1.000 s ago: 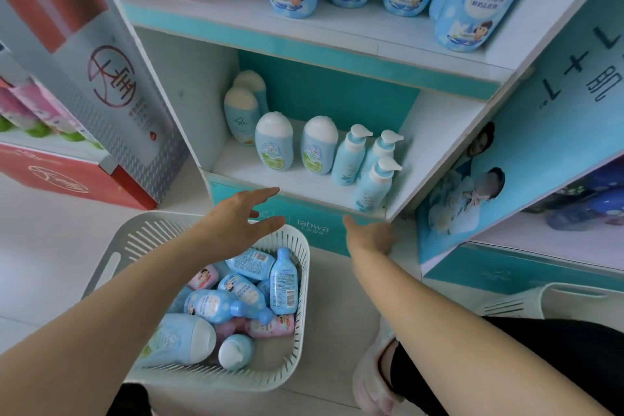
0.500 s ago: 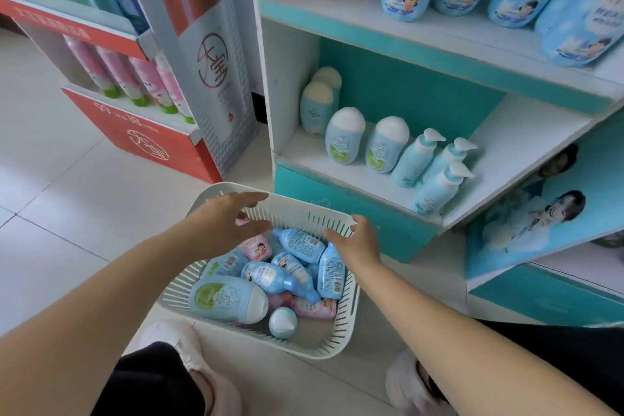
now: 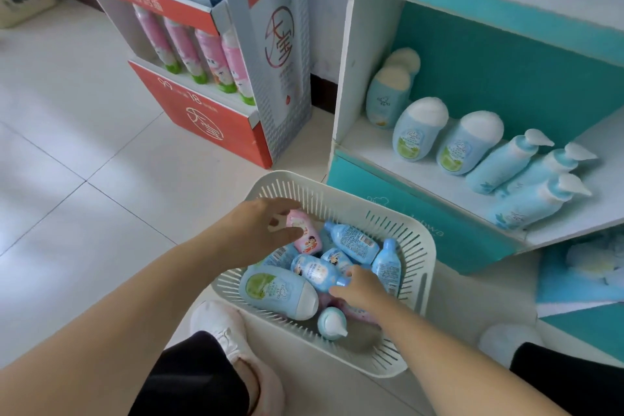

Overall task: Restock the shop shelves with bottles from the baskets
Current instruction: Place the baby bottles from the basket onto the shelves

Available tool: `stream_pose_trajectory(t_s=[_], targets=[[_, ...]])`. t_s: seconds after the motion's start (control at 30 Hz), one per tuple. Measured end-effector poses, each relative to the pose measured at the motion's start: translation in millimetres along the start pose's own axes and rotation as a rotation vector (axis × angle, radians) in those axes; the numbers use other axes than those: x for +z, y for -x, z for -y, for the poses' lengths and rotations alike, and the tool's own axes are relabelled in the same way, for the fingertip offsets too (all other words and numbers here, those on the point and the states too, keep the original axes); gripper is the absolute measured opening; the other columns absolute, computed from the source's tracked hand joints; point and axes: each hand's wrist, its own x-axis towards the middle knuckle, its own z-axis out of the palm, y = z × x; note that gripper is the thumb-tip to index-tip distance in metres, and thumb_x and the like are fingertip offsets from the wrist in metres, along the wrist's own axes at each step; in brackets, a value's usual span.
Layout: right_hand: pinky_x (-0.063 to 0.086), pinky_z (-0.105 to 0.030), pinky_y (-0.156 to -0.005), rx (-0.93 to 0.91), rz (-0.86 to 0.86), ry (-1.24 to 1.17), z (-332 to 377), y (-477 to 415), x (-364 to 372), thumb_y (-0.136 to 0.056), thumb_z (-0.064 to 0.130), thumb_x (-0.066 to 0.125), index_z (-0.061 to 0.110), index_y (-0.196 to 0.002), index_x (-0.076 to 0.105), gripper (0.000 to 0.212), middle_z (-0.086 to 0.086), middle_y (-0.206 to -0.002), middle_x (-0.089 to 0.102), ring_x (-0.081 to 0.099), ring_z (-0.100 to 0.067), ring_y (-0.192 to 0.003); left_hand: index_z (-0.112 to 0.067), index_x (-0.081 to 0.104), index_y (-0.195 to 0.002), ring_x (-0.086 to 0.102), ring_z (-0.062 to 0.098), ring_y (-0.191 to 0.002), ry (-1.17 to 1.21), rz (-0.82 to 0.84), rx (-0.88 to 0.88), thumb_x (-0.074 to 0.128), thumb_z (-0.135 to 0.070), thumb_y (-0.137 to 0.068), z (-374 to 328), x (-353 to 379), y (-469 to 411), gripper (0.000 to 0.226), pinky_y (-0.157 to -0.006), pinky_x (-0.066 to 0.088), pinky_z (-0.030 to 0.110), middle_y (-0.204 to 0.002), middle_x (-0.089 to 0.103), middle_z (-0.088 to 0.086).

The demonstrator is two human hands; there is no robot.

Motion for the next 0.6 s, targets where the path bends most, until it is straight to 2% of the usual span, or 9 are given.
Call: stream_pose_trajectory(t_s=[0.07, 0.17, 0.37, 0.5, 0.6], targets=[[0.041, -0.032, -0.091, 0.016, 0.017, 0.055, 0, 0, 11, -0.08, 0.041, 0.067, 0.012, -0.136, 0.036, 0.071, -0.015, -0.139, 0.035, 0.05, -0.029, -0.117, -0.031, 0.046, -0.135, 0.058, 0.012, -0.108, 0.003, -0.007, 0.016, 0.057, -0.037, -0.089, -1, -2, -2, 0.047, -0.092, 0.043, 0.025, -0.126, 0.059, -0.005], [0.042, -0.034, -0.092, 0.008, -0.053, 0.11, 1, 4, 23, -0.079, 0.044, 0.069, 0.014, -0.137, 0.03, 0.076, -0.015, -0.139, 0.025, 0.051, -0.032, -0.118, -0.031, 0.045, -0.135, 0.058, 0.011, -0.107, 0.004, -0.008, 0.033, 0.057, -0.037, -0.089, -2, -4, -4, 0.048, -0.092, 0.044, 0.025, -0.128, 0.058, -0.005], [0.043, -0.032, -0.092, 0.032, -0.086, 0.071, 4, 11, 38, -0.069, 0.046, 0.075, 0.015, -0.136, 0.029, 0.087, -0.013, -0.134, 0.024, 0.051, -0.027, -0.114, -0.031, 0.045, -0.136, 0.057, 0.013, -0.109, -0.004, 0.016, 0.057, 0.056, -0.038, -0.089, -3, -4, -4, 0.048, -0.094, 0.045, 0.027, -0.132, 0.055, -0.006], [0.042, -0.032, -0.097, 0.051, -0.023, 0.108, 2, 14, 46, -0.07, 0.037, 0.078, 0.018, -0.147, 0.013, 0.102, -0.015, -0.143, 0.018, 0.048, -0.028, -0.121, -0.03, 0.045, -0.136, 0.058, 0.013, -0.107, -0.006, 0.013, 0.057, 0.056, -0.039, -0.089, -2, -5, -2, 0.048, -0.093, 0.046, 0.028, -0.131, 0.055, -0.006], [0.043, -0.034, -0.097, 0.027, -0.02, 0.178, 2, 16, 48, -0.077, 0.027, 0.073, 0.017, -0.15, 0.005, 0.1, -0.009, -0.143, 0.033, 0.047, -0.026, -0.124, -0.031, 0.045, -0.136, 0.058, 0.012, -0.108, -0.004, 0.01, 0.05, 0.055, -0.038, -0.09, -2, -6, 0, 0.047, -0.093, 0.046, 0.028, -0.131, 0.056, -0.005]])
